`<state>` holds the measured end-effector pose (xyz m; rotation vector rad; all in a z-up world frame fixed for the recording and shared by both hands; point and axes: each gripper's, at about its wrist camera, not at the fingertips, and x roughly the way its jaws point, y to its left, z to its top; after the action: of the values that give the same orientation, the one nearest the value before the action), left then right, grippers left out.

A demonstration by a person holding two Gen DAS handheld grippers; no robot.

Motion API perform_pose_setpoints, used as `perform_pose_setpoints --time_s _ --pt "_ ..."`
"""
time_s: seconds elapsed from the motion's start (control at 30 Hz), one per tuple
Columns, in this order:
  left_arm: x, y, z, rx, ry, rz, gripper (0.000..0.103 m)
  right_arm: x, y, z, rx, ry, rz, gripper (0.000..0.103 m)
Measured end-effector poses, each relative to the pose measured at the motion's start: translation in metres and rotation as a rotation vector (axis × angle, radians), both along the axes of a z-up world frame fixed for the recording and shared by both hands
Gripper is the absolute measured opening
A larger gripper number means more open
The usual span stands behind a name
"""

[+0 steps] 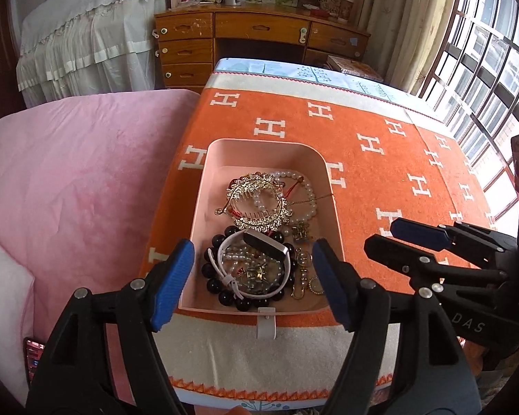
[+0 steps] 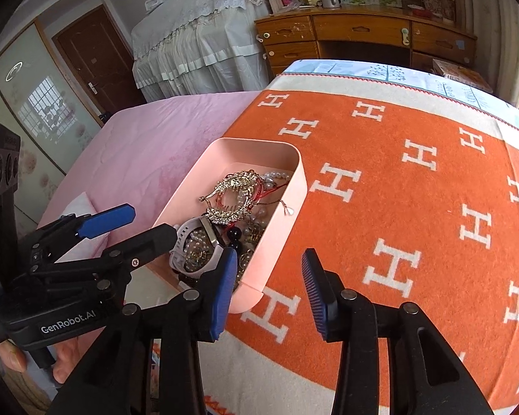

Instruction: Organize jewelry

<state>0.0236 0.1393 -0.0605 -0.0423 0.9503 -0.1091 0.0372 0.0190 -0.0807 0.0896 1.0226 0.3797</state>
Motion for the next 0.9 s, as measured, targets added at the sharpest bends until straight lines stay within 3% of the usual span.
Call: perform_pose_setpoints --time_s 0.13,0.4,0.57,0.9 --pt "-0.006 -0.008 0.003 0.014 -0.013 0.004 0.069 -0.010 -0.015 0.004 0.015 -0.015 -0.049 0.056" --pt "-0.017 -0.030 0.013 0.024 -0.042 0.011 0.069 -0.040 -0.043 0.025 -0.011 -0.085 -0.112 0.062" --pt "-0.024 -0.058 0.025 0.046 -0.072 -0.005 0.070 -0.061 -0.063 0.049 -0.042 -0.152 -0.166 0.077" --pt "-0.031 -0.111 0.055 0.058 -0.132 -0.048 0.074 -0.094 -0.111 0.089 -0.054 -0.215 -0.298 0.085"
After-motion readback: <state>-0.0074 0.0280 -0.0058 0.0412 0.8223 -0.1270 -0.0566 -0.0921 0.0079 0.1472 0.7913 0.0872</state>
